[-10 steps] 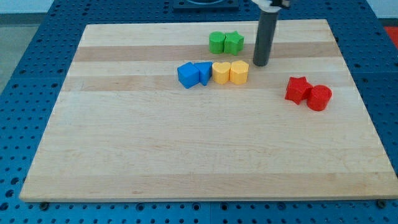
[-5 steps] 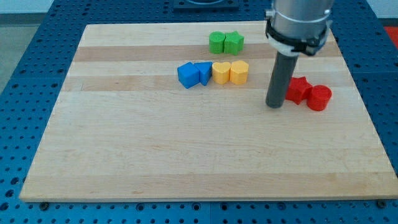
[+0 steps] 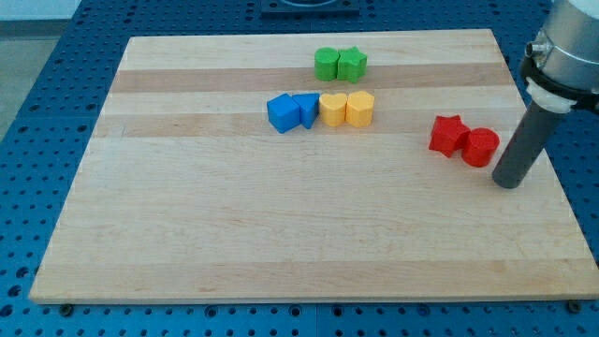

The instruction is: Place your arm at the bottom right side of red circle

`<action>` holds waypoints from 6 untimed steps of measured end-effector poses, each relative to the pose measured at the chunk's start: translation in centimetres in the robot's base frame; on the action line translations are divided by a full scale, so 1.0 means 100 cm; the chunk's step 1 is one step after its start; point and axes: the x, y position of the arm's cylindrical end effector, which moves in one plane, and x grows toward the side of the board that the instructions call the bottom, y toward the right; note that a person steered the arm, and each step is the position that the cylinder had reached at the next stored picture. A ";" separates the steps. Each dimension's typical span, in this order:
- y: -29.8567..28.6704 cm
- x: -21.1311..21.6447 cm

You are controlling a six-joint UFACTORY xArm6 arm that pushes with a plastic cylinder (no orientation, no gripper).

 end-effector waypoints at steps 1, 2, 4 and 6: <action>0.004 0.000; 0.014 -0.001; 0.021 -0.010; 0.021 -0.021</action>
